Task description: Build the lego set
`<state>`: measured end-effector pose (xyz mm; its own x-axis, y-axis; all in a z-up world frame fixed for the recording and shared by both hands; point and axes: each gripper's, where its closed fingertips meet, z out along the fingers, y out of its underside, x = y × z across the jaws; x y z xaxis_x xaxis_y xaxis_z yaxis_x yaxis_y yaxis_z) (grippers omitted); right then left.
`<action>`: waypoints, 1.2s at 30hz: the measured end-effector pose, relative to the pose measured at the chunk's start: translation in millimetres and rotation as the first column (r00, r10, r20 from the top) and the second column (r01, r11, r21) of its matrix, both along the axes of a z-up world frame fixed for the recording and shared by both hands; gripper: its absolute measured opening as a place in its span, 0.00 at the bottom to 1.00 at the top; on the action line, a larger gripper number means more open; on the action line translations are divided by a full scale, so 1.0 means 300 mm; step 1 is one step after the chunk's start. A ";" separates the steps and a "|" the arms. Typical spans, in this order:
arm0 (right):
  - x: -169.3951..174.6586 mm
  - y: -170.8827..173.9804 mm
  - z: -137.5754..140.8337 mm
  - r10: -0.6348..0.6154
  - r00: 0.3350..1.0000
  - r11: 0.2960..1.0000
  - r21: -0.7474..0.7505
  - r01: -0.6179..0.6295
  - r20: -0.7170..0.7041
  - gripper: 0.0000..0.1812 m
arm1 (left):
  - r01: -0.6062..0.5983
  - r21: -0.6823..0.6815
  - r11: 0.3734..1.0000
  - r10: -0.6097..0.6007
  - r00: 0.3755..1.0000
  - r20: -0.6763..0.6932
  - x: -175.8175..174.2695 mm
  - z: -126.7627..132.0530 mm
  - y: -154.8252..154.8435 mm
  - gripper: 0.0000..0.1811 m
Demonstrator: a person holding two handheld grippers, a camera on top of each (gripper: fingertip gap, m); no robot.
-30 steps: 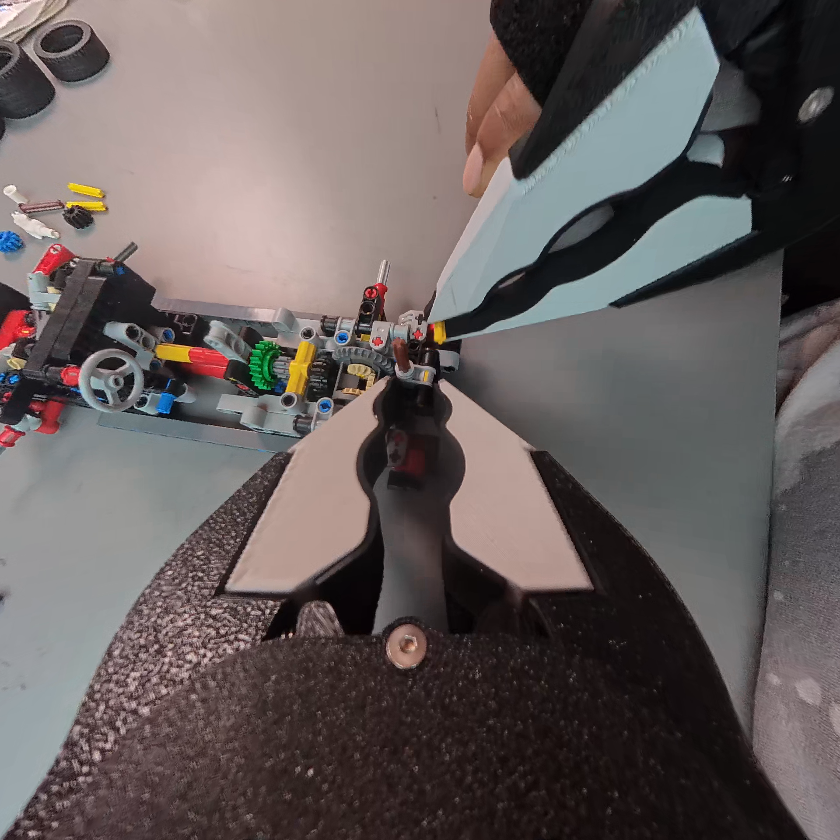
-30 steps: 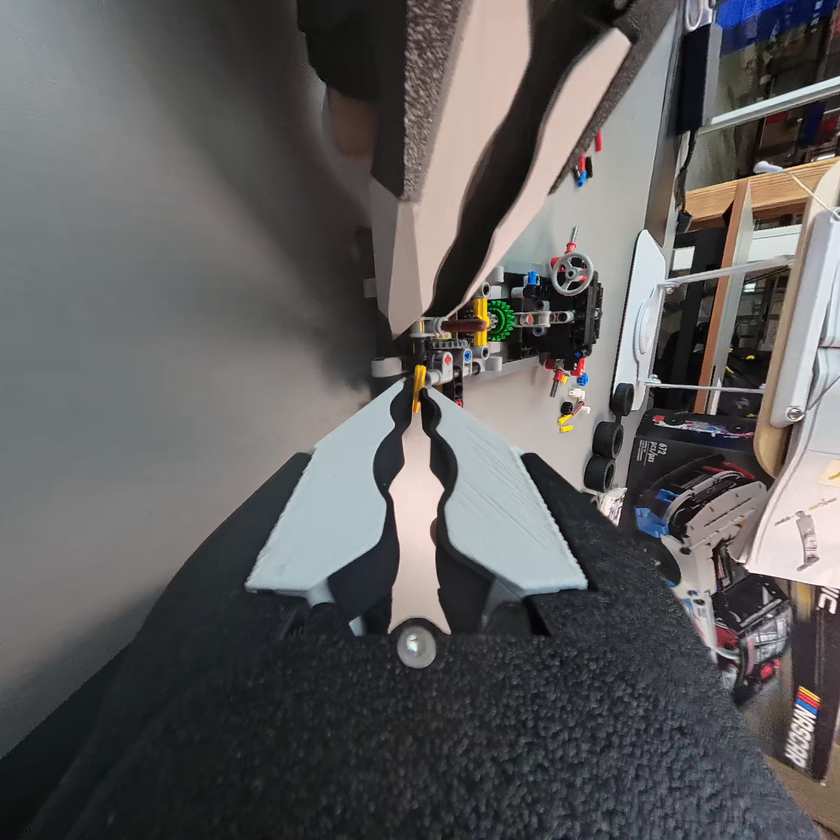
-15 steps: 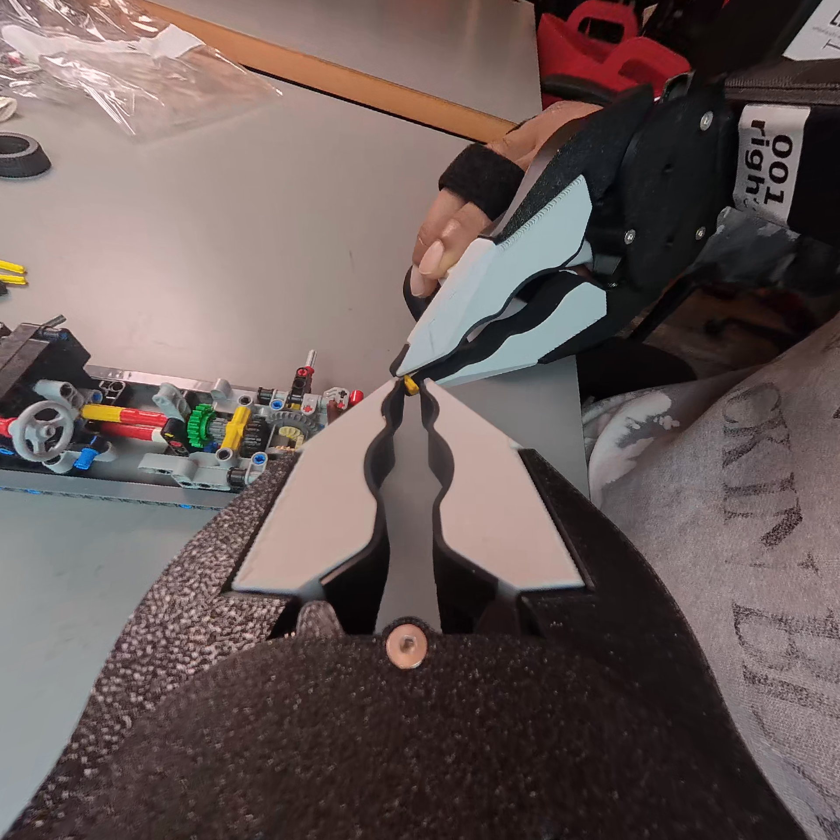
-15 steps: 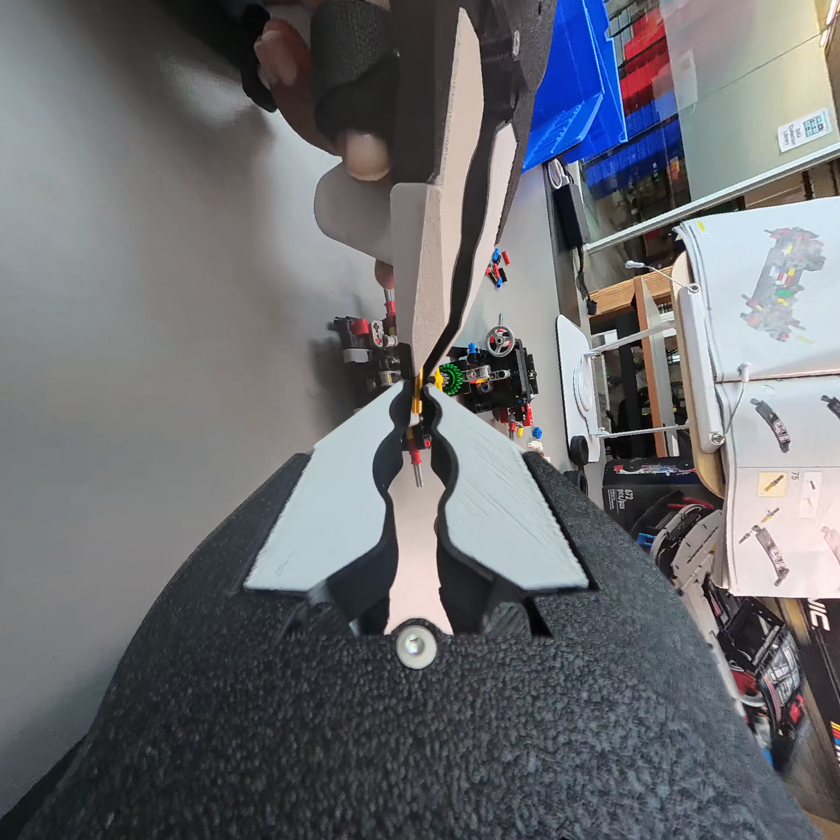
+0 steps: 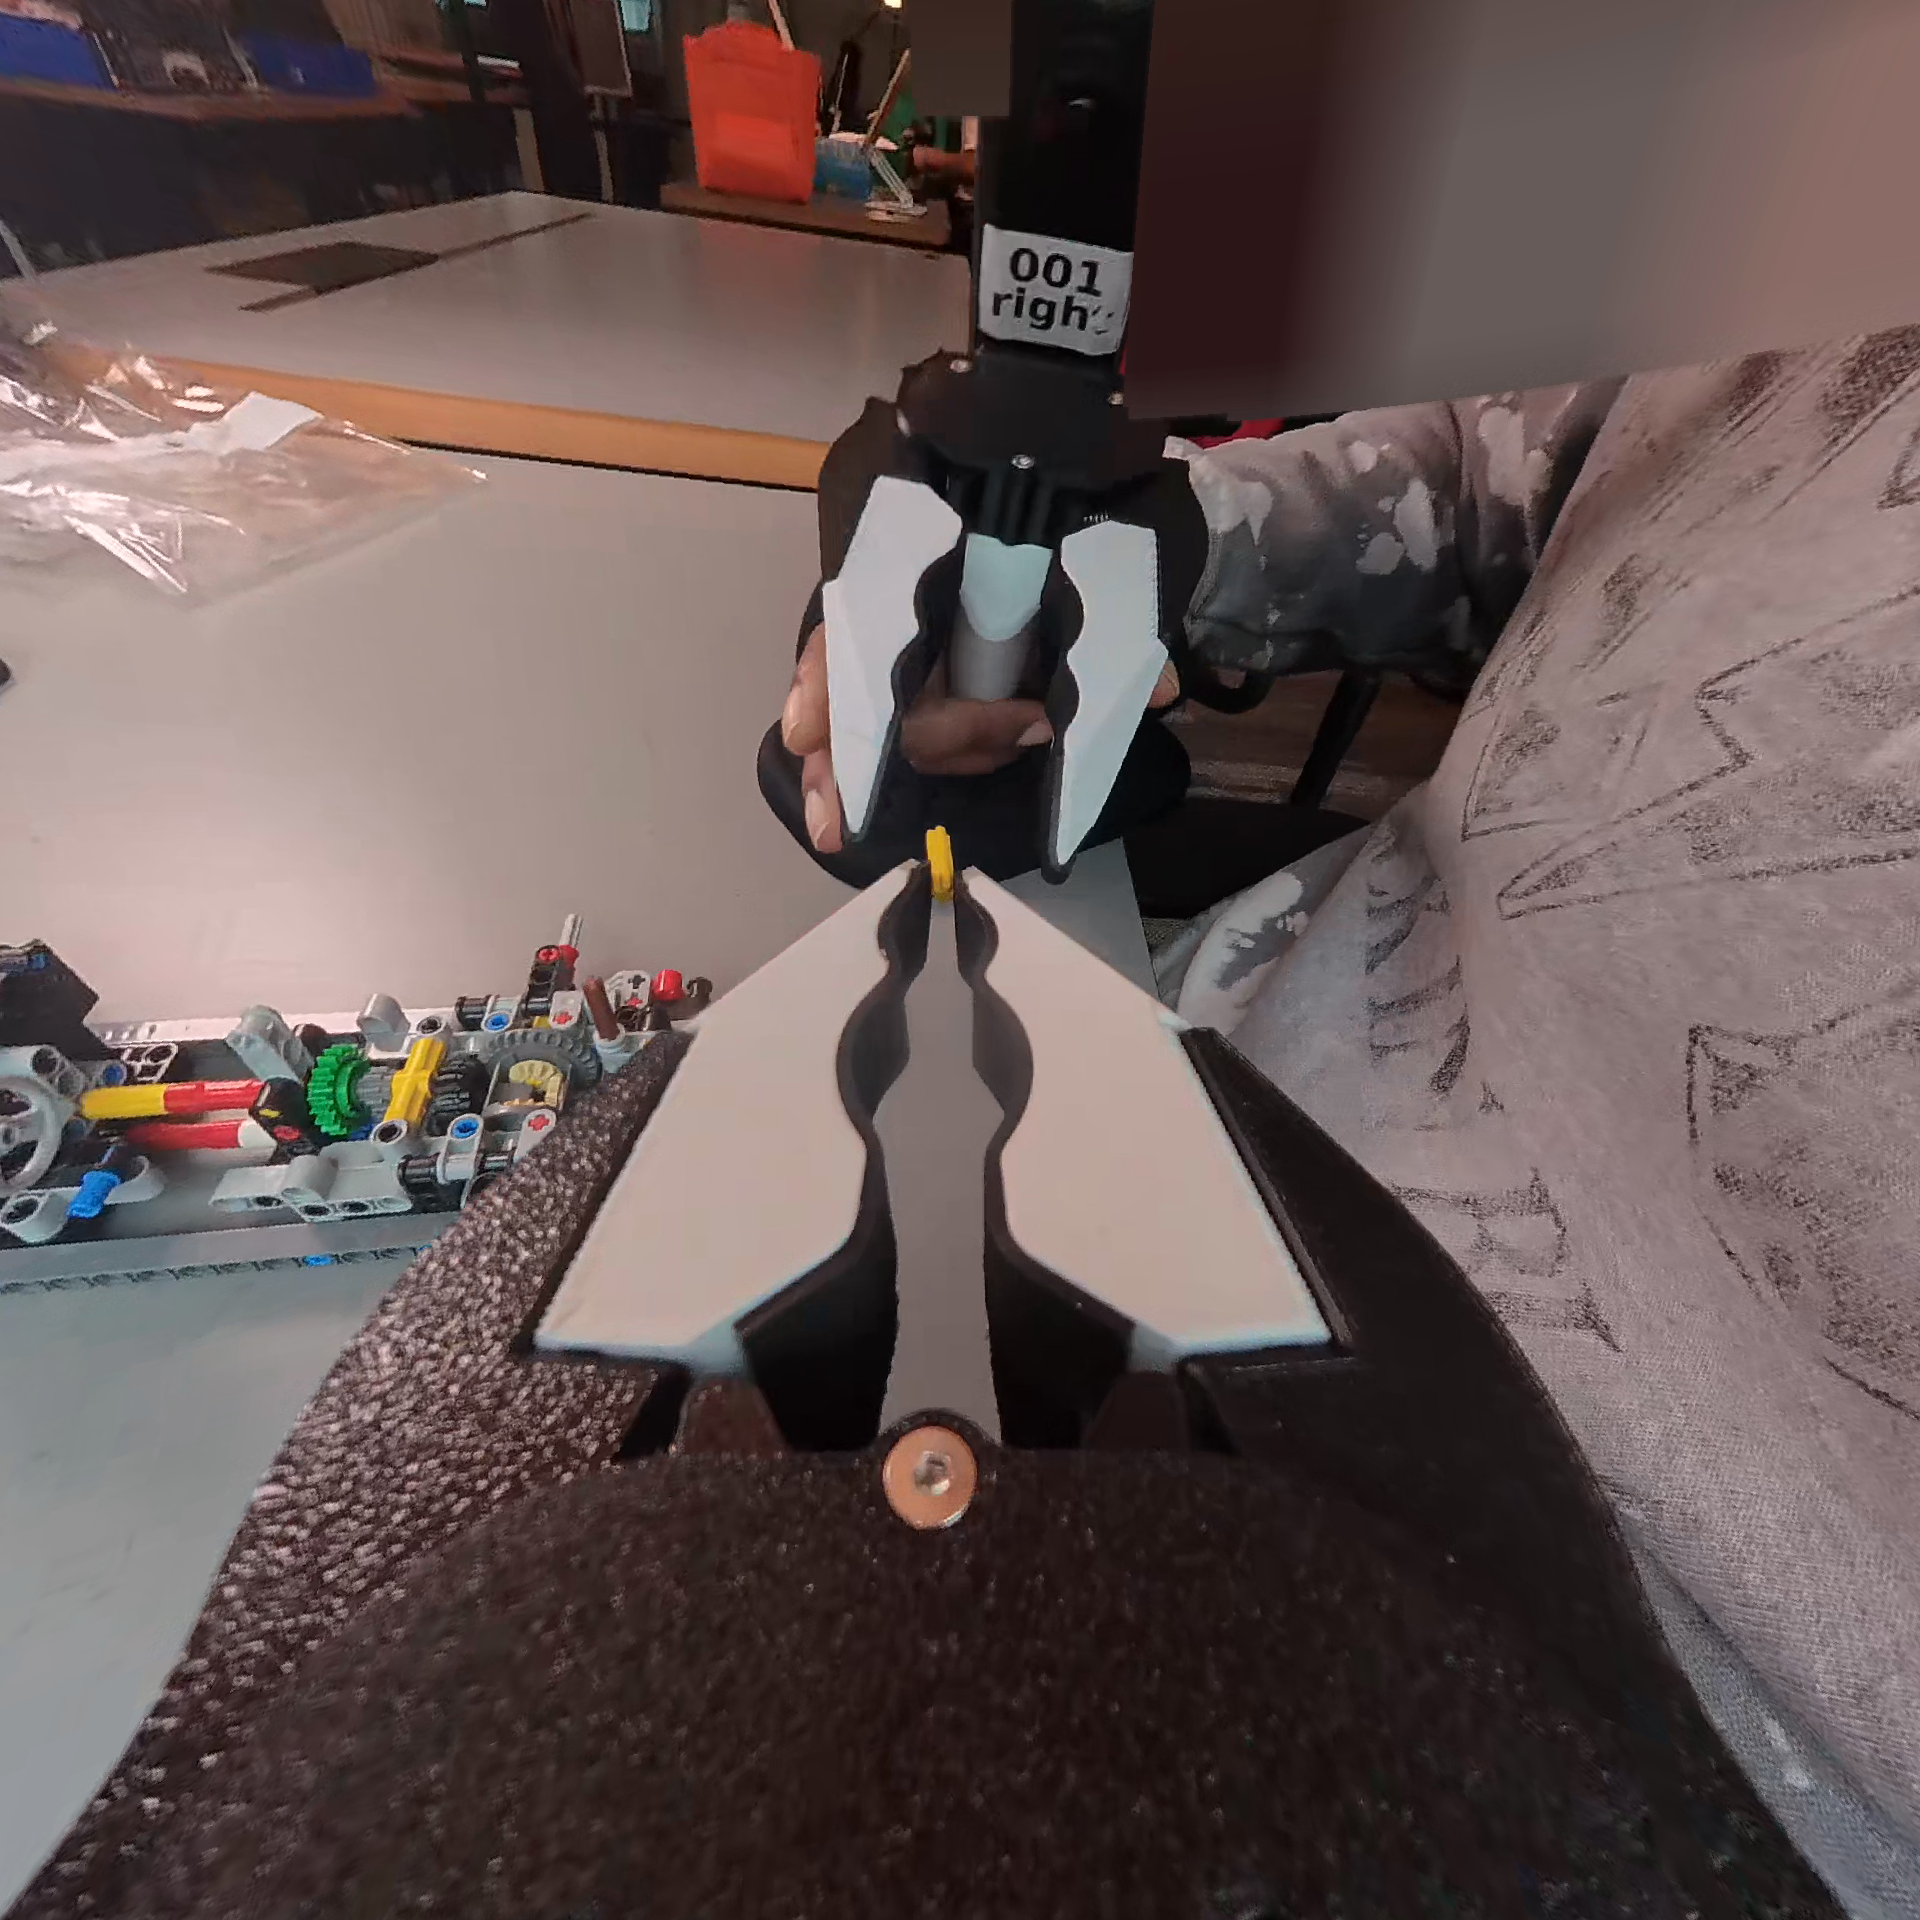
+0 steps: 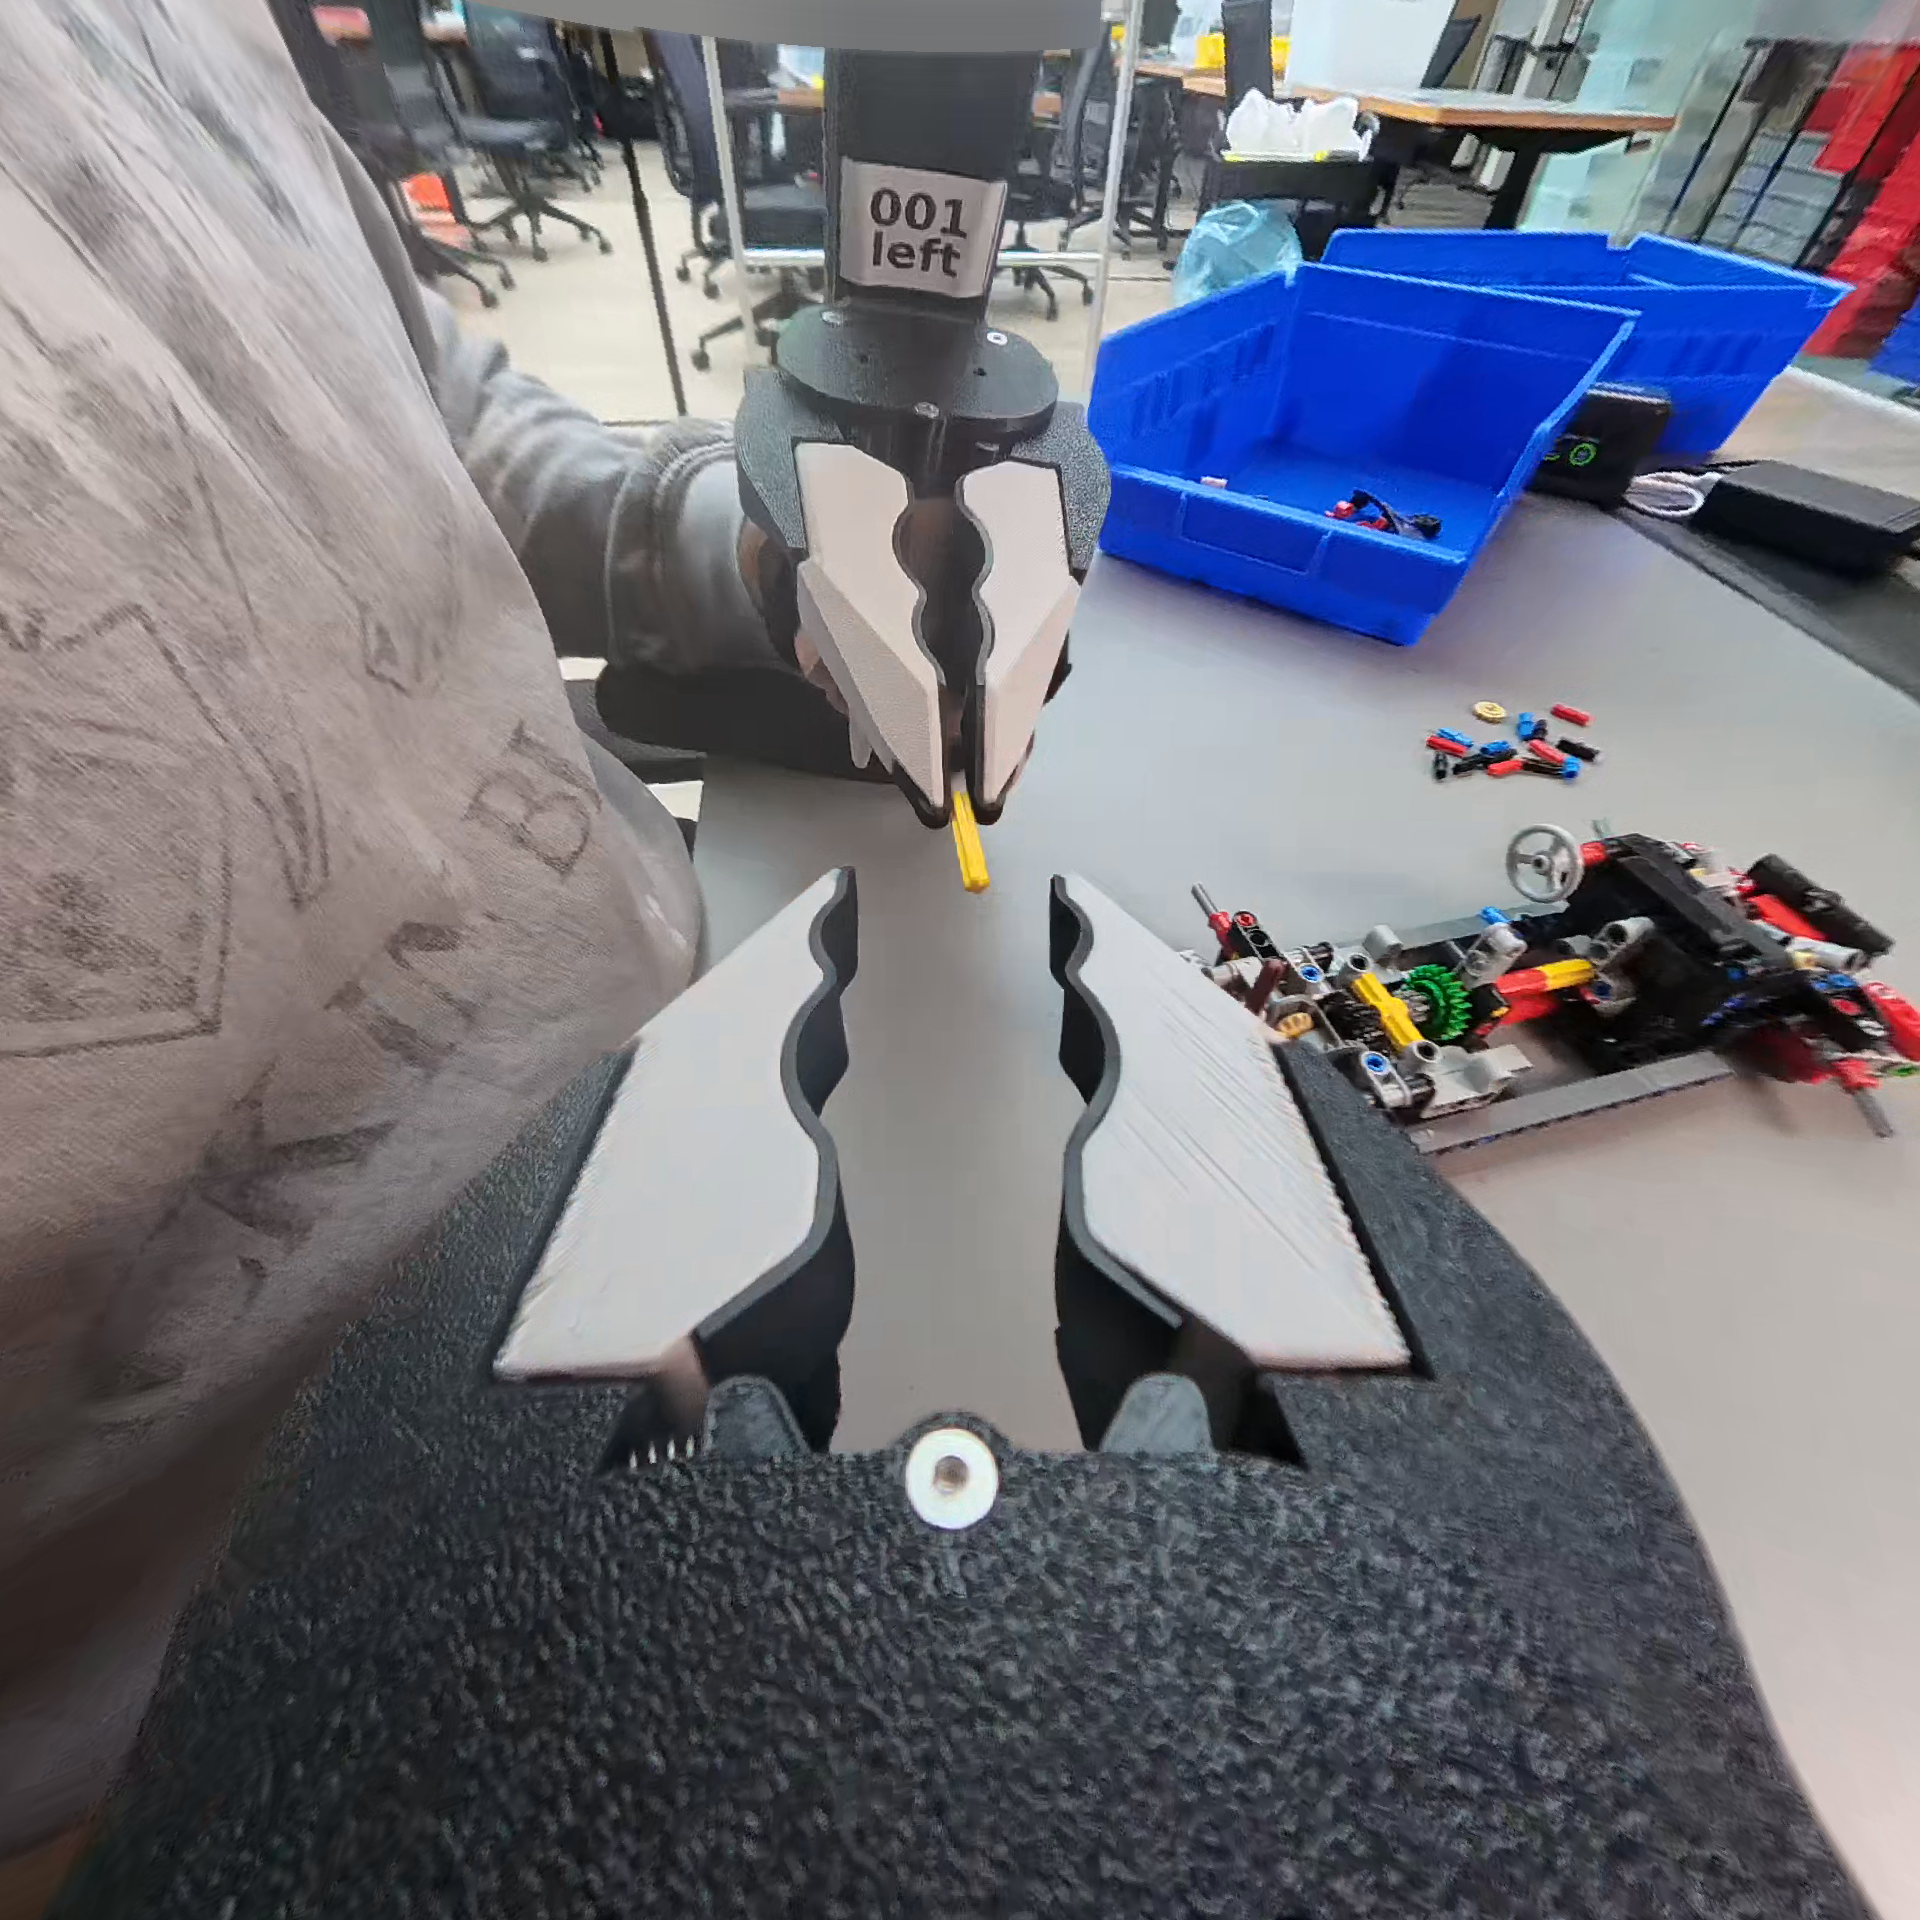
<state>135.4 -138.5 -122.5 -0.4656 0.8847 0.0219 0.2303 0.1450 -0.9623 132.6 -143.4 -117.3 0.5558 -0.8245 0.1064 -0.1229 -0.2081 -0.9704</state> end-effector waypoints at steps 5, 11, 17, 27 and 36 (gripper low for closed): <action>-0.009 0.003 0.025 0.042 0.999 0.993 -0.110 -0.043 -0.008 0.10 | 0.012 0.015 1.000 -0.012 0.999 0.051 -0.008 0.012 -0.001 0.02; -0.023 0.022 0.038 0.035 0.999 0.989 -0.144 -0.037 -0.021 0.05 | -0.008 0.039 0.999 0.004 0.995 0.095 -0.022 0.026 0.007 0.02; -0.031 0.013 0.051 0.070 0.997 0.987 -0.142 -0.075 -0.036 0.08 | -0.019 0.046 0.999 0.012 0.991 0.136 -0.037 0.043 0.016 0.02; -0.036 0.027 0.066 0.080 0.994 0.989 -0.120 -0.088 -0.070 0.01 | -0.006 0.040 0.999 0.000 0.988 0.152 -0.026 0.046 0.025 0.01; -0.035 0.016 0.054 0.104 0.990 0.993 -0.049 -0.109 -0.098 0.01 | 0.050 -0.024 0.998 -0.046 0.986 0.161 -0.010 0.031 0.023 0.01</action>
